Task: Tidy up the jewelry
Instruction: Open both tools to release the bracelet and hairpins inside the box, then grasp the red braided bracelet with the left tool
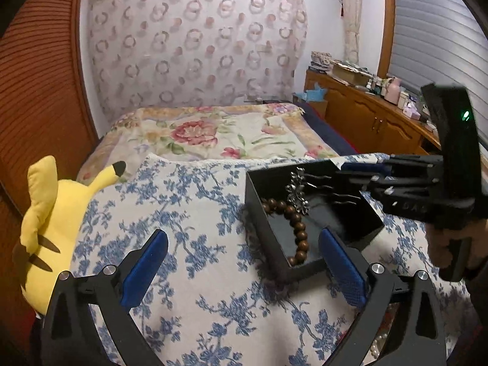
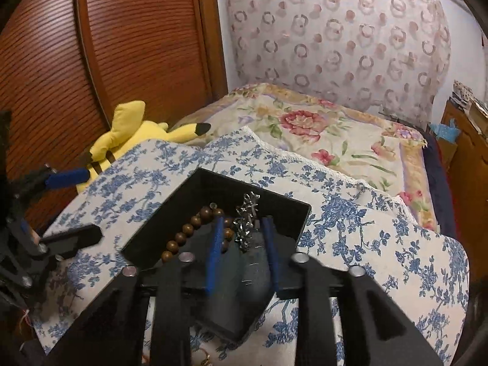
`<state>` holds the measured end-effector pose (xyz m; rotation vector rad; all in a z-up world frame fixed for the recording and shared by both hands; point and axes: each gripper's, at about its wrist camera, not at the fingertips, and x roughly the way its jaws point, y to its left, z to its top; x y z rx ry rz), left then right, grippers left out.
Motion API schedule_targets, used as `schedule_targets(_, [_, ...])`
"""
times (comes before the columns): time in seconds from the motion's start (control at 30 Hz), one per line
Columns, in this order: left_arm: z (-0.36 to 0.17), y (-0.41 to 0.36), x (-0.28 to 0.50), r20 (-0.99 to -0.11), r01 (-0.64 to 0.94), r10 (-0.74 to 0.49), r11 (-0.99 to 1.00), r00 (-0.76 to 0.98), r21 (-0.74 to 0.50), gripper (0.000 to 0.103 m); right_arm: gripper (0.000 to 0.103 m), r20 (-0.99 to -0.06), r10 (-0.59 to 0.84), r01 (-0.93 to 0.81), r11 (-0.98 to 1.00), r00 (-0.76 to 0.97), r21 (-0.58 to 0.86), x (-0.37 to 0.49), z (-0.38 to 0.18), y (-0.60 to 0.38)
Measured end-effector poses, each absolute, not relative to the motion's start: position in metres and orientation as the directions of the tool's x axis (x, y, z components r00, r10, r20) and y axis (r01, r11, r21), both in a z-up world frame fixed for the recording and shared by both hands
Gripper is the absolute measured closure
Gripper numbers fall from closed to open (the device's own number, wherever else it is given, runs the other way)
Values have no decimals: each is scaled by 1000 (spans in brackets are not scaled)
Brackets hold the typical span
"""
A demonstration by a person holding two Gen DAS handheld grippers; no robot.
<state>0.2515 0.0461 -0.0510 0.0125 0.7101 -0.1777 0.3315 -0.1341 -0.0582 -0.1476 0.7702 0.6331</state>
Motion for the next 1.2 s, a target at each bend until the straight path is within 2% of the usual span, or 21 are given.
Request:
schedule_targets(0.3, [-67, 28, 229, -682, 229, -205, 972, 702, -57, 8, 72, -686, 454, -560, 824, 568, 81, 285, -45, -169])
schedule_targets(0.57, [-88, 19, 206, -733, 265, -250, 959, 633, -98, 8, 72, -748, 419, -530, 841, 514, 108, 235, -75, -196])
schedule_targets(0.63, [-93, 15, 200, -740, 278, -262, 955, 619, -106, 12, 72, -754, 420, -522, 844, 505, 120, 227, -81, -198])
schedule_targets(0.83, [-102, 0, 191, -762, 326, -313, 935, 566, -142, 35, 72, -764, 412, -505, 853, 496, 132, 211, -90, -203])
schedule_targets(0.9, [-104, -5, 189, -768, 343, -329, 927, 550, -152, 45, 72, -766, 410, -504, 854, 495, 131, 207, -92, -203])
schedule_targets(1.13, [-109, -25, 190, -787, 390, -343, 910, 513, -143, 72, 72, -769, 406, -487, 862, 494, 142, 198, -95, -210])
schedule_targets(1.2, [-113, -27, 192, -795, 394, -345, 907, 500, -146, 84, 72, -768, 404, -483, 864, 497, 142, 197, -95, -212])
